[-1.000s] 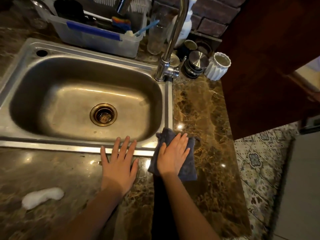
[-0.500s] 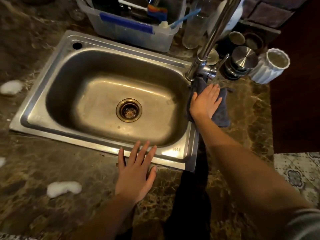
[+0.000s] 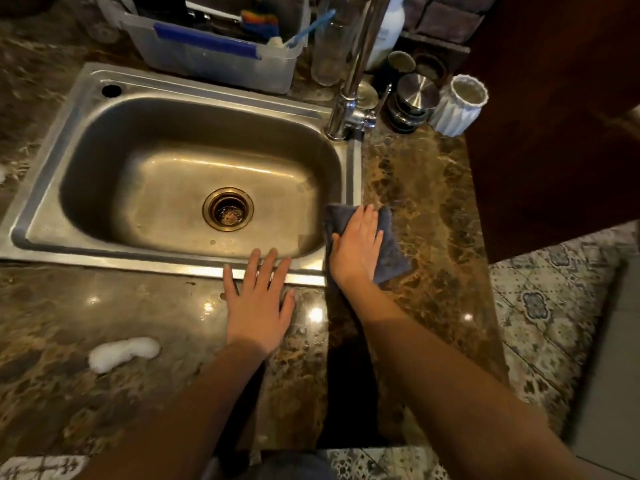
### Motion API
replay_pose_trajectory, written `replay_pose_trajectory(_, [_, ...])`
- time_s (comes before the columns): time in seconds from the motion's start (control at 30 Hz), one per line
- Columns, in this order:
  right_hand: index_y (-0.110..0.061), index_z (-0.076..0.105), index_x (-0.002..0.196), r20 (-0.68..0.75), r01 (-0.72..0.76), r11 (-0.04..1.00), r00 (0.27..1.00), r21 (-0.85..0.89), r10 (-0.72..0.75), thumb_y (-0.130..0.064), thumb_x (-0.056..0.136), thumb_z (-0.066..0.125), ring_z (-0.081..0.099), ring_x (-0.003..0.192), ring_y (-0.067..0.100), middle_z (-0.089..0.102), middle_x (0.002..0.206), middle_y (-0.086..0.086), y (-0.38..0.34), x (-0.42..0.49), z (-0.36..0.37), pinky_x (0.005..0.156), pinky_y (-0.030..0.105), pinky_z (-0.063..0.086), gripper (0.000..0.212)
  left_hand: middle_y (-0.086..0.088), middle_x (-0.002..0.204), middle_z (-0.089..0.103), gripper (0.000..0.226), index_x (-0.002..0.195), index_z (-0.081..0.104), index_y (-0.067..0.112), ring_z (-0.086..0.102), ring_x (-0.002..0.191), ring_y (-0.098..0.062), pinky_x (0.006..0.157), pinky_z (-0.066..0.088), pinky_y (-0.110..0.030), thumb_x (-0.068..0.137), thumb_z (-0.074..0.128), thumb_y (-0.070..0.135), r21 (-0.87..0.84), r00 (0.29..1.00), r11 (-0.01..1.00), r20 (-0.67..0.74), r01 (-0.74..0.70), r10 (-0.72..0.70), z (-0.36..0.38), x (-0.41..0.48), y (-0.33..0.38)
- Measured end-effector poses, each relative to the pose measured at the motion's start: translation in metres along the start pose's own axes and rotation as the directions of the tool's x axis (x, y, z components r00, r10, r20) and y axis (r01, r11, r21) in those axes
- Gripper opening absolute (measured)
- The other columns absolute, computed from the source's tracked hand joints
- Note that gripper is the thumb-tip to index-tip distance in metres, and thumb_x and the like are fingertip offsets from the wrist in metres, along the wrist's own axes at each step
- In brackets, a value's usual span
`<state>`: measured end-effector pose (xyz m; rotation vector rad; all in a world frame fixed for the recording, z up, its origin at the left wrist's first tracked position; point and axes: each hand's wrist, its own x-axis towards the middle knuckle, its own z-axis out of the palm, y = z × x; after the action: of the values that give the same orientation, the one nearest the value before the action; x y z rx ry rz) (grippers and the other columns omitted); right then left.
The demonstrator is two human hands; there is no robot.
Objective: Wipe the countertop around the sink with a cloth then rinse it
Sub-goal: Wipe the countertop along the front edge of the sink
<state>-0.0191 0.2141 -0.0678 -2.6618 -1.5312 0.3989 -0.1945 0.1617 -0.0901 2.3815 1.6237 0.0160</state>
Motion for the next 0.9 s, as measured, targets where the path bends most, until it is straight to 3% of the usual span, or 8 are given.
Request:
replay_pose_trajectory(0.07, [-0.005,-0.003,0.151,0.022,-0.015,1.000,1.000,0.019,0.015,-0.031,0.102,0.039,-0.007,0.147,0.023,-0.006,0.161,0.011,0.003,-0.022,0.001,0.118,0.041,0.001,0.070,-0.003,0.158,0.024,0.060,0.150,0.024,0.025,0.012,0.146,-0.024,0.111,0.002,-0.060,0.095,0.018,0.046,-0.014,1.000,1.000,0.009,-0.011,0.012,-0.003,0.001,0.000])
replay_pose_trajectory(0.17, [-0.005,-0.003,0.151,0.077,-0.056,0.996,0.996,0.066,0.051,-0.030,0.101,0.042,-0.008,0.147,0.023,-0.006,0.161,0.010,0.005,-0.039,-0.003,0.119,0.041,0.001,0.072,0.000,0.158,-0.013,0.063,0.148,-0.010,0.028,-0.015,0.145,-0.018,0.113,-0.007,-0.056,0.090,-0.003,0.051,0.016,0.999,1.000,0.026,-0.023,0.022,-0.004,-0.005,-0.011])
replay_pose_trajectory(0.33, [-0.005,-0.004,0.151,0.150,-0.141,0.980,0.981,0.142,0.119,-0.030,0.098,0.051,-0.009,0.147,0.024,-0.007,0.161,0.010,-0.007,-0.042,-0.010,0.118,0.043,0.001,0.080,-0.004,0.161,0.008,0.062,0.153,0.016,0.019,0.003,0.148,-0.021,0.114,0.009,-0.055,0.097,0.019,0.046,-0.041,0.999,0.999,-0.043,-0.009,0.007,0.002,-0.030,-0.031])
replay_pose_trajectory(0.5, [-0.003,-0.008,0.150,0.157,-0.187,0.974,0.973,0.128,0.167,-0.040,0.094,0.055,-0.011,0.147,0.026,-0.012,0.160,0.012,-0.016,-0.041,-0.005,0.117,0.045,-0.002,0.091,-0.004,0.161,0.008,0.062,0.153,0.014,0.019,0.003,0.148,-0.021,0.115,0.008,-0.053,0.096,0.023,0.043,-0.059,0.999,0.998,-0.039,-0.017,0.015,0.004,-0.026,-0.029])
replay_pose_trajectory(0.67, [-0.003,-0.009,0.150,0.147,-0.118,0.988,0.984,0.095,0.103,-0.052,0.090,0.055,-0.013,0.146,0.027,-0.014,0.159,0.013,-0.021,-0.042,-0.002,0.117,0.046,-0.002,0.100,-0.001,0.161,0.004,0.063,0.153,0.008,0.021,-0.003,0.148,-0.019,0.116,0.004,-0.050,0.097,0.024,0.043,-0.075,1.000,0.997,-0.025,-0.006,0.004,0.005,-0.026,-0.030])
replay_pose_trajectory(0.9, [-0.005,-0.009,0.151,0.112,0.031,0.996,0.993,0.080,-0.039,-0.066,0.082,0.054,-0.013,0.147,0.025,-0.013,0.160,0.012,-0.007,-0.032,0.000,0.117,0.043,-0.002,0.111,-0.002,0.160,0.014,0.062,0.153,0.015,0.021,0.003,0.147,-0.018,0.115,0.004,-0.047,0.096,0.026,0.045,-0.053,1.000,0.999,-0.016,0.008,-0.009,0.002,-0.024,-0.029])
